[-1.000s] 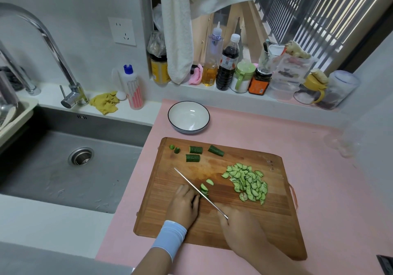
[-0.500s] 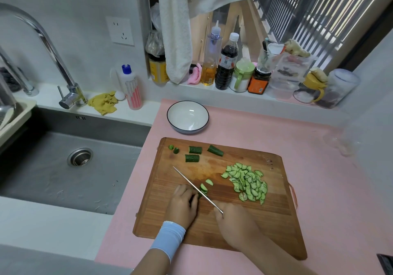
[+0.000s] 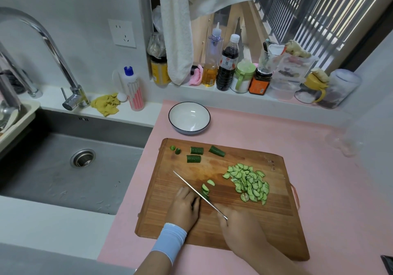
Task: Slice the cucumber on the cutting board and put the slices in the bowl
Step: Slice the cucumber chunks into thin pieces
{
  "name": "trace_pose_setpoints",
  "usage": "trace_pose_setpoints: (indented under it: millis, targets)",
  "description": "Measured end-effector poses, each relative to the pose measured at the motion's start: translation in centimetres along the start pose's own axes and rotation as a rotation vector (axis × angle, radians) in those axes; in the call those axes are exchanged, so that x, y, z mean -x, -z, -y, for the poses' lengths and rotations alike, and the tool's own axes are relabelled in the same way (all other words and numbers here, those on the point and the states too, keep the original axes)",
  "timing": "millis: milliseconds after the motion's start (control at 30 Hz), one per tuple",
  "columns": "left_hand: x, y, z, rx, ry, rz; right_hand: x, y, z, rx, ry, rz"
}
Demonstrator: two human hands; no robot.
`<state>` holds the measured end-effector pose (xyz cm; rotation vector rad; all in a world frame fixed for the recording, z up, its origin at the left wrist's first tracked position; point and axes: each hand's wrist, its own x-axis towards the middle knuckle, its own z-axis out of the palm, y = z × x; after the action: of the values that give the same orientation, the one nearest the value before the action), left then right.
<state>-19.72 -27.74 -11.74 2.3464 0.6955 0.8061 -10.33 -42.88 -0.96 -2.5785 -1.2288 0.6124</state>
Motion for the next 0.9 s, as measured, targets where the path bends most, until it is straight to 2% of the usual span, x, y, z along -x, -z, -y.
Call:
trace_pose_setpoints:
  millis: [200, 467, 900]
  targets:
    - [0.0, 0.1, 0.2, 0.007, 0.000, 0.012, 1.0, 0.1, -0.8, -0.074, -0.023, 0.010]
    - [-0.1, -0.1, 0.5, 0.011, -0.013, -0.022, -0.7, 0.4, 0.9, -0.052, -0.059, 0.065]
    - [0.1, 0.0, 0.3, 0.002, 0.002, 0.000, -0.5, 0.4, 1.2, -0.050, -0.012, 0.029]
